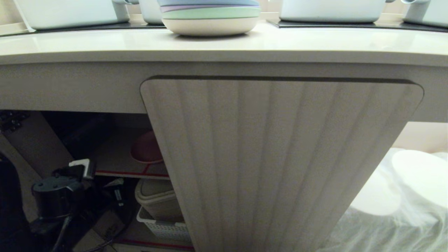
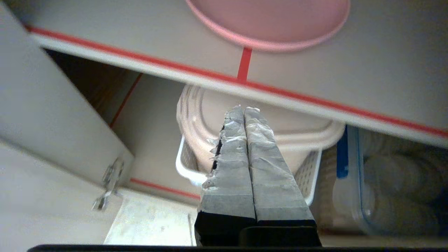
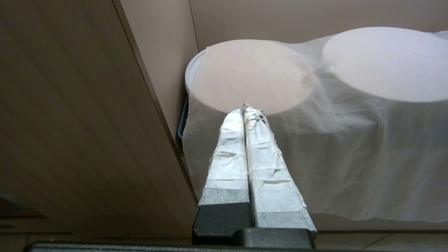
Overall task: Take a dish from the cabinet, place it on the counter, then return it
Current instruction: Close the cabinet door
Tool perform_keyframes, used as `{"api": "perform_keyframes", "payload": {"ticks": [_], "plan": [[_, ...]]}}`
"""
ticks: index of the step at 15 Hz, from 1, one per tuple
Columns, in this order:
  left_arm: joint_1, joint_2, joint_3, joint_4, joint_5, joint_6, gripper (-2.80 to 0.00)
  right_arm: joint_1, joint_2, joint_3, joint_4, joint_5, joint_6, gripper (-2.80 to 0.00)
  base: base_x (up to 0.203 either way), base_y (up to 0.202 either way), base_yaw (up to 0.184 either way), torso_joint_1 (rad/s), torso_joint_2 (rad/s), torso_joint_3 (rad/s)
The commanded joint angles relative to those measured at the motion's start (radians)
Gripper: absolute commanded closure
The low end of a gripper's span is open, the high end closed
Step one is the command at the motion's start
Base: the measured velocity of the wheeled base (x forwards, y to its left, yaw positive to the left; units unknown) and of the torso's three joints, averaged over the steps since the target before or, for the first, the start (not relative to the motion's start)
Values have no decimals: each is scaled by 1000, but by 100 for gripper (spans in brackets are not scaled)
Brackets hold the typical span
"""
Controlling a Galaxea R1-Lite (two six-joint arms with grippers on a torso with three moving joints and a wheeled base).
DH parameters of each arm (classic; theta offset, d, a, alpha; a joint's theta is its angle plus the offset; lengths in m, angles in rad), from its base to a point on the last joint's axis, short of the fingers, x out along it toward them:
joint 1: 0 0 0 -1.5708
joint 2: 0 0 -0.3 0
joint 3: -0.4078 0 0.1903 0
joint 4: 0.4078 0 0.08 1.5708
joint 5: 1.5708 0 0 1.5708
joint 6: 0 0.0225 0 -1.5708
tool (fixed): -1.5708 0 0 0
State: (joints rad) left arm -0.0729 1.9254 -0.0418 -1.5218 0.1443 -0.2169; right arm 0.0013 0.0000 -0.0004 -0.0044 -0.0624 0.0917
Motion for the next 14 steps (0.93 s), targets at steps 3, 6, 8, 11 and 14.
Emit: {"api": "perform_keyframes", "payload": {"ticks": [3,6,8,11,14], "plan": [[-11,-80,42,-48,9,-2,0,0,0,0,-1,0,0,0,0,0,0,0,0,0],[-13,-130,42,-22,9,18,0,0,0,0,0,0,0,0,0,0,0,0,0,0],[-13,-168,42,10,8,32,0,0,0,0,0,0,0,0,0,0,0,0,0,0],[-38,-180,42,20,16,43,0,0,0,0,0,0,0,0,0,0,0,0,0,0],[-75,-202,42,19,59,89,0,0,0,0,0,0,0,0,0,0,0,0,0,0]]}}
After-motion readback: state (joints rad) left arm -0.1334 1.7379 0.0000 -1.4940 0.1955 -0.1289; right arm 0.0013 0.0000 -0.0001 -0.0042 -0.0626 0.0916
